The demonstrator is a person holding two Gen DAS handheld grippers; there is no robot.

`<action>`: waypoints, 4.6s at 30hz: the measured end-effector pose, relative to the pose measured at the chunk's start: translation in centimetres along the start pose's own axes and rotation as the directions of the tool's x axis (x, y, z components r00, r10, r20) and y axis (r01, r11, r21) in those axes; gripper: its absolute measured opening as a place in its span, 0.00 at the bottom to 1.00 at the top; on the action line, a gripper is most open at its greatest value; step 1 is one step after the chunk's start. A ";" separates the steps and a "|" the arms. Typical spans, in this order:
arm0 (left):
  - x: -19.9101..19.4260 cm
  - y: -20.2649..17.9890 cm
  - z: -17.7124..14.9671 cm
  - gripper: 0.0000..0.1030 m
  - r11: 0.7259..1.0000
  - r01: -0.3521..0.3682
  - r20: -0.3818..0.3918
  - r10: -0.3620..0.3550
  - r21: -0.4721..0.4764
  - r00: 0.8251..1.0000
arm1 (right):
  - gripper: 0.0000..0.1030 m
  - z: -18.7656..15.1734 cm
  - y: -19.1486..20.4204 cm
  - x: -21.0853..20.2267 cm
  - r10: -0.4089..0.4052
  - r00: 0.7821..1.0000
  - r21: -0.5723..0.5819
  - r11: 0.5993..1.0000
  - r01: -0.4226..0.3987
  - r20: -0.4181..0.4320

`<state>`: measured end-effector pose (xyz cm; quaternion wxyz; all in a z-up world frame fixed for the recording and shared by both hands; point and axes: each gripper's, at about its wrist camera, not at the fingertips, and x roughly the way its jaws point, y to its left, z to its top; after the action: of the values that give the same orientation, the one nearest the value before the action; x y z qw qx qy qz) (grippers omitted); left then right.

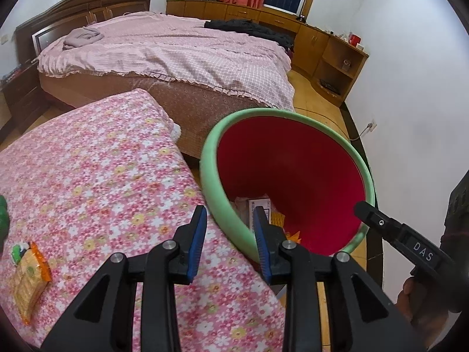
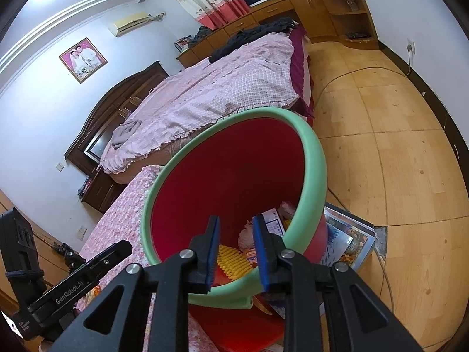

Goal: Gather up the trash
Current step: 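Open both tools to drop the foam net and bottle into the bucket, then move the left tool to the orange snack bag and grasp it, then lift the snack bag with the left tool while the right tool grasps the keychain toy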

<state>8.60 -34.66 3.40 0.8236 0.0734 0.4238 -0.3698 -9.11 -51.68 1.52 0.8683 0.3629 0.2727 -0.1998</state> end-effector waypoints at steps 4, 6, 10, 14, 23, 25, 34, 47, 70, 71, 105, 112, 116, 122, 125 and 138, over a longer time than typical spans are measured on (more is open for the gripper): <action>-1.3 1.3 -0.4 0.31 1.000 -0.020 0.015 0.020 -0.022 1.000 | 0.32 -0.4 0.9 -0.5 0.011 1.000 -0.015 1.000 -0.011 0.000; -1.8 1.9 -0.6 0.31 0.999 -0.032 0.019 0.033 -0.033 0.999 | 0.34 -0.6 1.3 -0.7 0.015 1.000 -0.021 1.000 -0.015 -0.003; -3.1 3.7 -1.2 0.31 0.996 -0.058 0.025 0.060 -0.063 0.998 | 0.39 -1.1 2.4 -1.1 0.029 1.000 -0.033 0.999 -0.029 -0.008; -4.3 5.5 -1.7 0.31 0.992 -0.094 0.031 0.097 -0.089 0.995 | 0.44 -1.7 3.6 -1.5 0.041 0.999 -0.048 0.998 -0.042 -0.014; -6.9 11.1 -3.7 0.31 0.972 -0.183 0.018 0.188 -0.148 0.982 | 0.51 -3.5 6.2 -1.9 0.064 0.997 -0.088 0.994 -0.067 -0.036; -7.3 12.5 -4.2 0.31 0.965 -0.204 0.007 0.208 -0.165 0.978 | 0.52 -3.9 6.7 -1.7 0.070 0.996 -0.092 0.993 -0.074 -0.047; -8.1 17.6 -6.0 0.39 0.938 -0.266 -0.036 0.265 -0.224 0.964 | 0.54 -5.3 8.4 -0.7 0.068 0.994 -0.112 0.991 -0.078 -0.088; -7.3 20.7 -7.0 0.57 0.939 -0.257 -0.072 0.247 -0.230 0.966 | 0.54 -6.5 9.9 0.9 0.057 0.990 -0.139 0.987 -0.076 -0.132; -4.6 16.9 -7.0 0.57 0.971 -0.196 -0.133 0.178 -0.139 0.975 | 0.54 -6.8 9.8 0.7 0.067 0.988 -0.139 0.986 -0.087 -0.141; -4.4 16.7 -7.0 0.55 0.970 -0.207 -0.131 0.191 -0.125 0.973 | 0.54 -6.8 9.8 0.7 0.067 0.988 -0.139 0.986 -0.087 -0.141; -16.0 27.3 -10.4 0.39 0.833 -0.370 0.039 0.422 -0.411 0.906 | 0.54 -10.0 21.8 2.6 0.132 0.964 -0.362 0.908 -0.211 -0.230; -16.0 29.9 -12.1 0.39 0.788 -0.392 0.044 0.466 -0.474 0.884 | 0.57 -12.7 26.6 5.4 0.131 0.946 -0.447 0.856 -0.259 -0.298; -15.8 30.9 -12.6 0.39 0.770 -0.403 0.045 0.486 -0.495 0.873 | 0.58 -14.2 28.9 7.2 0.120 0.937 -0.496 0.822 -0.279 -0.329; -15.3 32.2 -13.2 0.39 0.754 -0.412 0.046 0.502 -0.512 0.863 | 0.58 -15.9 30.9 9.9 0.093 0.927 -0.534 0.795 -0.288 -0.362; -15.1 32.8 -13.5 0.39 0.759 -0.388 0.047 0.480 -0.522 0.876 | 0.58 -16.6 31.6 11.2 0.070 0.924 -0.547 0.788 -0.282 -0.375; -15.0 33.6 -14.5 0.39 0.777 -0.305 0.100 0.424 -0.551 0.900 | 0.58 -18.7 33.6 13.7 0.001 0.946 -0.629 0.746 -0.217 -0.325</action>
<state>16.30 3.90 -0.93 0.9095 -0.1129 0.3922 -0.0789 13.61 -17.85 -0.44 0.8978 0.0764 0.4334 0.0188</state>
